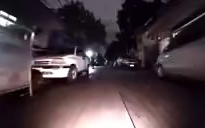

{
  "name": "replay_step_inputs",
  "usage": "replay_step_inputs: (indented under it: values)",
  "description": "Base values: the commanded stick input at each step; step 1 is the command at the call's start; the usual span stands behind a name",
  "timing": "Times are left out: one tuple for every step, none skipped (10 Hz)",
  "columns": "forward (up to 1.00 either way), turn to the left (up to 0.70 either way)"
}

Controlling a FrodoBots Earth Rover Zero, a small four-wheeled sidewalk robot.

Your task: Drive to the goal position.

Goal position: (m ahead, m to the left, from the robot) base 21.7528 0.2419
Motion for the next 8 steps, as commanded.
replay_step_inputs:
  values:
    - [0.70,0.00]
    - [0.70,0.00]
    - [0.70,0.00]
    - [0.70,0.00]
    - [0.70,0.00]
    - [0.70,0.00]
    - [0.70,0.00]
    - [0.70,0.00]
